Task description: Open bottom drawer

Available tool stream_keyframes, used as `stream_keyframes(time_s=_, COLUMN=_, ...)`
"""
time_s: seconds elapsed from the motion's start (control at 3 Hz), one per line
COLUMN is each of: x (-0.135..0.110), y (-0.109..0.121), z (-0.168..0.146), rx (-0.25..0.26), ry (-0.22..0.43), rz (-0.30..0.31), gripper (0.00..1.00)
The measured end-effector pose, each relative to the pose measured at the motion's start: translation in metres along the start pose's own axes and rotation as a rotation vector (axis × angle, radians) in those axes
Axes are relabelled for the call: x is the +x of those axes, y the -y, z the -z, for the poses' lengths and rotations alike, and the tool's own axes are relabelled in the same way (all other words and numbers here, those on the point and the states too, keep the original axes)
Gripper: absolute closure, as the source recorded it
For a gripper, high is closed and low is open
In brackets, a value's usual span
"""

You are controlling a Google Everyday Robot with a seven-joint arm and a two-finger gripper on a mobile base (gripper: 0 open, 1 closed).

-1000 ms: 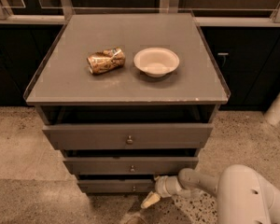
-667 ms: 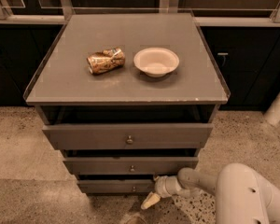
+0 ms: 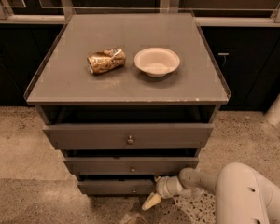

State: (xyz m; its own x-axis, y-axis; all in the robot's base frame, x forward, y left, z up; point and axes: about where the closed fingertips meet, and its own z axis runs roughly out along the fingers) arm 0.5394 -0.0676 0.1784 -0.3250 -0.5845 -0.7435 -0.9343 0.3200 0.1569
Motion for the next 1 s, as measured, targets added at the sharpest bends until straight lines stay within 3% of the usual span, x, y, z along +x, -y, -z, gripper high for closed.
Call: stream_keyframes(time_s=1.0, x=0.0014, y=-0.0018, z=0.0108, rx=0.006, ry=0.001, rz=-0.021, gripper=0.0)
